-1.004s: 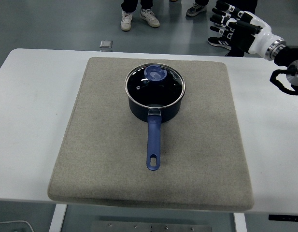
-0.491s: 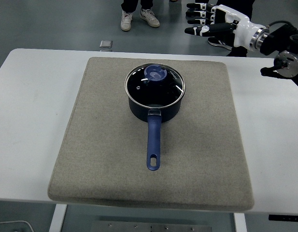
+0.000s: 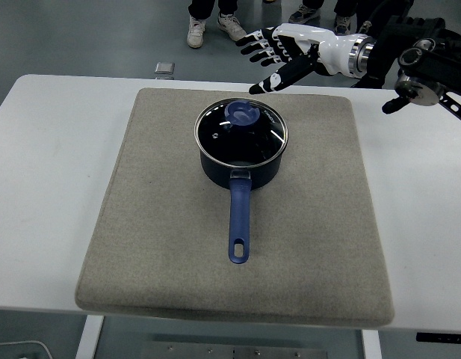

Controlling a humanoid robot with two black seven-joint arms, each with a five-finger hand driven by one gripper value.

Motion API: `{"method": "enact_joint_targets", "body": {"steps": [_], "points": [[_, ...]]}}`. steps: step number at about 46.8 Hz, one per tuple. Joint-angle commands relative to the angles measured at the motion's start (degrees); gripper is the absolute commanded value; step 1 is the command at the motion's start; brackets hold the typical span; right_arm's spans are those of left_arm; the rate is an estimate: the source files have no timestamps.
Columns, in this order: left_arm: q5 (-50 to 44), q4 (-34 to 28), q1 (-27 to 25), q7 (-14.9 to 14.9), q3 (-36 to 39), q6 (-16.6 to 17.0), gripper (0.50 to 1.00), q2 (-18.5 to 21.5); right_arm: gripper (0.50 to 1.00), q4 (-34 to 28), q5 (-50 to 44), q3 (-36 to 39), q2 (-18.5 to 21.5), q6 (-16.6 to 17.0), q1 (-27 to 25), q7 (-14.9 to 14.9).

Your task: Lift the pot lid and place it to the right of the pot.

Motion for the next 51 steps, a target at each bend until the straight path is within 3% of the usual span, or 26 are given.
{"method": "enact_joint_targets", "body": {"steps": [1,29,39,51], "points": [[-0.02,0.0,-0.01,-0.01,-0.03,0.03,1.0,0.0,0.919,0.77,-2.12,-2.29,0.78,0.13,1.97,0.05],[-0.02,0.0,-0.01,-0.01,-0.03,0.03,1.0,0.0,0.919,1.74,-14.16,-14.6,5.71,-1.63,9.44,0.05],[-0.02,0.0,-0.01,-0.01,-0.03,0.03,1.0,0.0,0.917,1.47,-17.59,-16.89,7.38,-4.0,9.53,0.05],[-0.02,0.0,-0.01,-0.01,0.06,0.03,1.0,0.0,0.917,1.3,-18.03,-17.68,8.61,-4.18,9.88,0.05]]}}
